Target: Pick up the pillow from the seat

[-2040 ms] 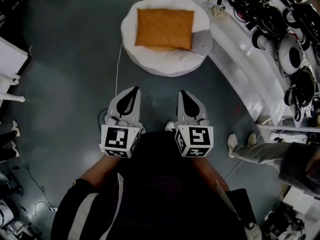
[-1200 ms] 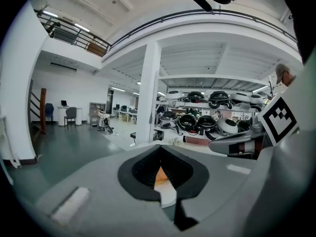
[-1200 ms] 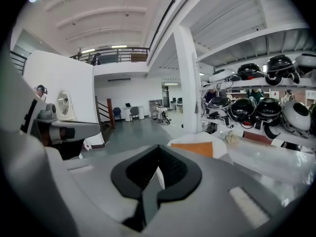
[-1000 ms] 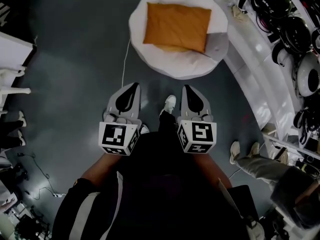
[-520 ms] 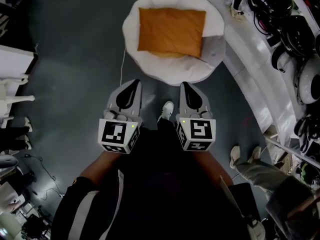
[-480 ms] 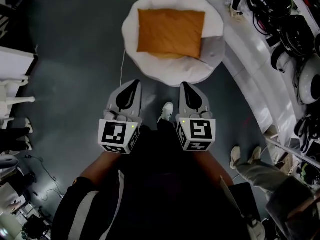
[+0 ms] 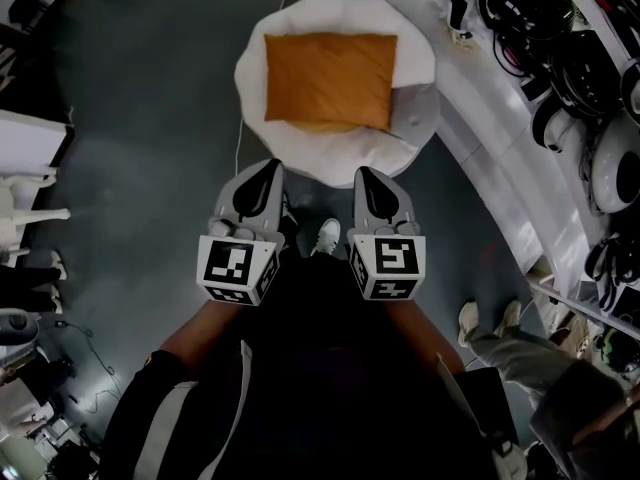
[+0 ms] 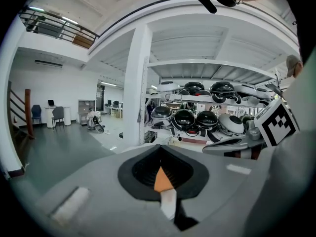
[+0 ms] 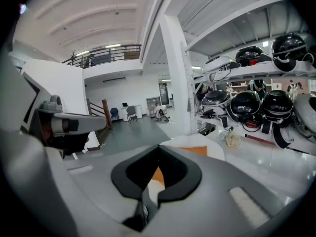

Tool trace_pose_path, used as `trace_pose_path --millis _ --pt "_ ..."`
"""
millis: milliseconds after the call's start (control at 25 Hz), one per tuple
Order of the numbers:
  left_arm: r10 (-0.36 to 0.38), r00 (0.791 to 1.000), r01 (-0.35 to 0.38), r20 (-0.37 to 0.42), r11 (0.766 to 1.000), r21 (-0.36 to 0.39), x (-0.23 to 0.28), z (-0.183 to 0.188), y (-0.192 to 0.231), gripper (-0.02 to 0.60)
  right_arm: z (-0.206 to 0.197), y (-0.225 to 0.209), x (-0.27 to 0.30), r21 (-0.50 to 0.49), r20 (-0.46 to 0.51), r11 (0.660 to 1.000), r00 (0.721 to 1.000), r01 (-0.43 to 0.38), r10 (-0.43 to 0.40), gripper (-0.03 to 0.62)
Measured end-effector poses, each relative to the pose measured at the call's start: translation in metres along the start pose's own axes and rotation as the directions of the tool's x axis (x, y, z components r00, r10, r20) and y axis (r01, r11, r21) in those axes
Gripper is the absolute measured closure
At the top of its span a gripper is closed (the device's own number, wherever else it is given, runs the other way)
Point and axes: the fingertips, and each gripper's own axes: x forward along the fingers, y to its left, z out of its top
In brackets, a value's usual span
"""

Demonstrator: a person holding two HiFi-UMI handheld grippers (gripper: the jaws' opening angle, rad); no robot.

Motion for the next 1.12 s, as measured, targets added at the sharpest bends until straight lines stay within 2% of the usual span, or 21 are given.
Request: trace_pose_path --millis 240,400,920,1000,1120 --pt "-0.031 0.999 0.031 0.017 0.999 0.015 0.027 0.011 0.002 0.58 0.009 -0.014 0.017 -0.008 0.002 1.0 1.0 0.028 -0.028 0.592" --pt "-0.042 0.999 0.042 0.0 0.999 0.008 0.046 0.012 0.018 0.58 0.014 -0.021 0.036 -0.003 -0.014 0.999 0.999 0.053 -0.053 0.592" --pt "-0.09 0.992 0.088 -0.085 0.996 -0.027 0.129 -0.006 0.1 0.578 0.02 -0.043 0.142 0.016 -0.119 0.988 0.982 0.151 -0.149 0.592" --pt "-0.102 0.989 0.098 -0.103 0.995 -0.036 0.141 -0.011 0.113 0.549 0.022 -0.045 0.159 0.011 -0.132 0.986 0.978 0.165 -0.162 0.591" --pt "-0.117 0.986 0.112 -0.119 0.993 -0.046 0.16 -0.016 0.133 0.549 0.021 -0.049 0.184 0.007 -0.147 0.982 0.971 0.19 -0.187 0.591"
